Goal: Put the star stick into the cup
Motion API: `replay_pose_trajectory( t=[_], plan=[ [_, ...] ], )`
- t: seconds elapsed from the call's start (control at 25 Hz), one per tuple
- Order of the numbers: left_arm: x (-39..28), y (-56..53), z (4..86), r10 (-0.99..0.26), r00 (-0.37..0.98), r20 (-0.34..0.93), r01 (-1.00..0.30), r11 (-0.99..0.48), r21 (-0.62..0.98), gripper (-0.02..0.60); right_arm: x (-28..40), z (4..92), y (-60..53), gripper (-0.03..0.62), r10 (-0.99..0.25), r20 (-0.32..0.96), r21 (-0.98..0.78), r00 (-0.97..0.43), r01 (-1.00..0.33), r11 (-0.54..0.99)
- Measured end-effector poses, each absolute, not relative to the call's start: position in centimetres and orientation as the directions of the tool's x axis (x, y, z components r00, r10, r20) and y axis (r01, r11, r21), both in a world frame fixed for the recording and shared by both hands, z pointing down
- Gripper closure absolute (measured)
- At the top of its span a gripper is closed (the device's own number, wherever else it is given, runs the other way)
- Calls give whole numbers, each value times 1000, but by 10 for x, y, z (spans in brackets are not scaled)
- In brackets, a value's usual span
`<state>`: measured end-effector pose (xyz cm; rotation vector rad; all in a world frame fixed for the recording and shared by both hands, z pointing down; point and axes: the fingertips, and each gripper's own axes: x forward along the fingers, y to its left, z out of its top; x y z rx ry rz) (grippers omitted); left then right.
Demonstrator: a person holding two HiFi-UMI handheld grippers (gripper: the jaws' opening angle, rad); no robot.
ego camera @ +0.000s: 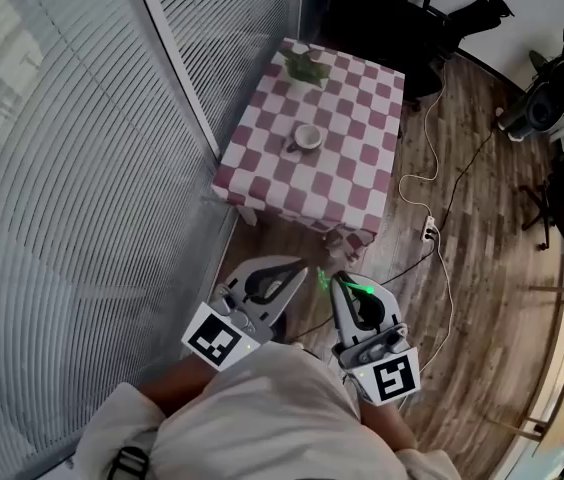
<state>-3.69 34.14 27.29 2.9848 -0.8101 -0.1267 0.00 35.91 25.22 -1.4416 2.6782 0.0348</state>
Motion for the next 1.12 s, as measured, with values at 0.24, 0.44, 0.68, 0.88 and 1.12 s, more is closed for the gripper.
replay_pose_trajectory(
  t=[0.24,0.44,0.68,0.88,1.12],
  plan=[
    [-50,303,273,-497,865,-70,-492,-867,75,549,-14,254,319,554,-838,-78,-27,-540,-839,543],
    [-60,277,270,-485,871,-74,-480,-874,79,549,-23,253,293,554,-845,-72,-25,-529,-846,532],
    [-69,246,276,-471,880,-64,-466,-881,76,549,-35,256,262,554,-848,-64,-28,-526,-849,528],
    [-74,231,275,-457,887,-60,-453,-889,72,549,-38,254,248,554,-848,-74,10,-525,-850,526],
    [-75,217,275,-457,887,-68,-452,-889,75,549,-36,254,237,554,-854,-84,14,-513,-858,514]
  ],
)
